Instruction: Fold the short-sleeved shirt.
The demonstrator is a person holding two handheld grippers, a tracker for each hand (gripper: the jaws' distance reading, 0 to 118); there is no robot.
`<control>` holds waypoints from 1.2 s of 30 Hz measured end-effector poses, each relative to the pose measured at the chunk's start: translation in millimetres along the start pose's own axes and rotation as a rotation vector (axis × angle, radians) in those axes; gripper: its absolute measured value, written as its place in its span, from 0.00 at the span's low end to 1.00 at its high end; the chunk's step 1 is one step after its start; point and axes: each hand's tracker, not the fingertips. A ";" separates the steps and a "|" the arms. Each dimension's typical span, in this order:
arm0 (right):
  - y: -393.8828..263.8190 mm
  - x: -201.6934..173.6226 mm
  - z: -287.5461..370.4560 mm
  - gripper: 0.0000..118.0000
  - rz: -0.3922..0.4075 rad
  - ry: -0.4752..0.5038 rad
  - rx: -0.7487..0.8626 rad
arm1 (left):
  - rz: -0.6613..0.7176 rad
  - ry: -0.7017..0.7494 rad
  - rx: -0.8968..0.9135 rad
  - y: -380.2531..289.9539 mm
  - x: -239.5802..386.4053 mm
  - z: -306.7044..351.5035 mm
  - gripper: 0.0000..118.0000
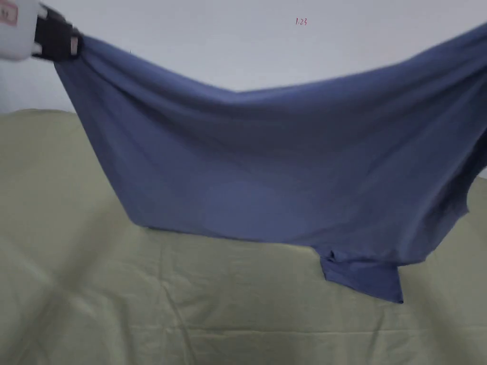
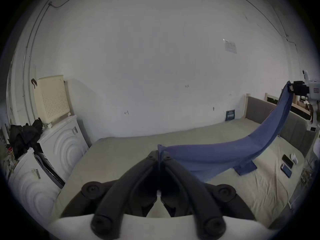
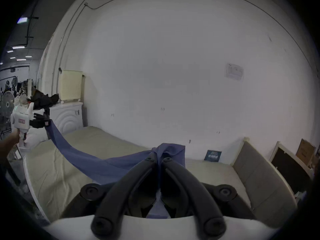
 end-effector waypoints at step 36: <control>-363.1 -90.8 207.5 0.40 -0.244 -0.106 -0.615 | 0.314 -0.062 -0.442 -349.9 58.0 173.5 0.71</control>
